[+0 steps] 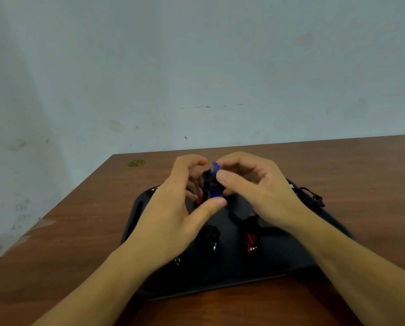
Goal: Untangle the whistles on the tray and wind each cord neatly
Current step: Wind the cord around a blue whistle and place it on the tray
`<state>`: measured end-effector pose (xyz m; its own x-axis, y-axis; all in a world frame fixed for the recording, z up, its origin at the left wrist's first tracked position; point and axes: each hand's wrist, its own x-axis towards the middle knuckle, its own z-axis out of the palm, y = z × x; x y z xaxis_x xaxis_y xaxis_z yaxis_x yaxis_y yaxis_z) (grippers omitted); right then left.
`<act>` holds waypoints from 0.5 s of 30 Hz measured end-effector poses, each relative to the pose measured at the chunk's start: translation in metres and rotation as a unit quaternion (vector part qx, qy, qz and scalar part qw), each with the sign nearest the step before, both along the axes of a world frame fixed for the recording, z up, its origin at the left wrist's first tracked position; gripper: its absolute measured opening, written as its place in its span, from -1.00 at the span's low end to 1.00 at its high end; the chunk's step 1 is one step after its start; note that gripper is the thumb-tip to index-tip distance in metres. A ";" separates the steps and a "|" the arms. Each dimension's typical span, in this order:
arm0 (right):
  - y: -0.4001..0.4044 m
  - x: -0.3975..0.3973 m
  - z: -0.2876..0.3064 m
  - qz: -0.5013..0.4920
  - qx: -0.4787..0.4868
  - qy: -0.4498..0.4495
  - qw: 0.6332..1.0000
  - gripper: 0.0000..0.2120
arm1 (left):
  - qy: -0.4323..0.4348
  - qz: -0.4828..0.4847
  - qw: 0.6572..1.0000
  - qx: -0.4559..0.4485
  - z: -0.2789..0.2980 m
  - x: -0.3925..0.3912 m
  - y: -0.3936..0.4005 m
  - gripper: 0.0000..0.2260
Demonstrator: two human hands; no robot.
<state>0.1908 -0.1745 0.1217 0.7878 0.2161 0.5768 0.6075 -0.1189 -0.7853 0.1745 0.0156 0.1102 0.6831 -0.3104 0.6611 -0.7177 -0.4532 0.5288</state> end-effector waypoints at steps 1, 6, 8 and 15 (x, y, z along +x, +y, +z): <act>-0.002 0.001 0.002 -0.011 0.017 0.014 1.000 -0.87 | -0.012 0.013 1.000 0.014 -0.001 0.001 0.000 -0.54; -0.023 0.001 0.016 -0.088 0.050 0.079 0.992 -0.93 | -0.062 0.062 0.994 0.070 -0.002 0.003 0.002 -0.66; -0.036 -0.005 0.016 -0.120 0.019 0.102 0.987 -0.93 | -0.073 0.075 0.991 0.083 -0.002 0.004 0.003 -0.72; -0.079 -0.040 -0.003 -0.203 -0.177 0.116 0.956 -0.90 | -0.070 0.087 0.989 0.102 -0.003 0.007 0.000 -0.76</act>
<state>0.1512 -0.2539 0.1185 0.9463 0.0144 0.3228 0.2685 -0.5909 -0.7607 0.1813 0.0159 0.1073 0.6448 -0.3331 0.6879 -0.6789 -0.6632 0.3152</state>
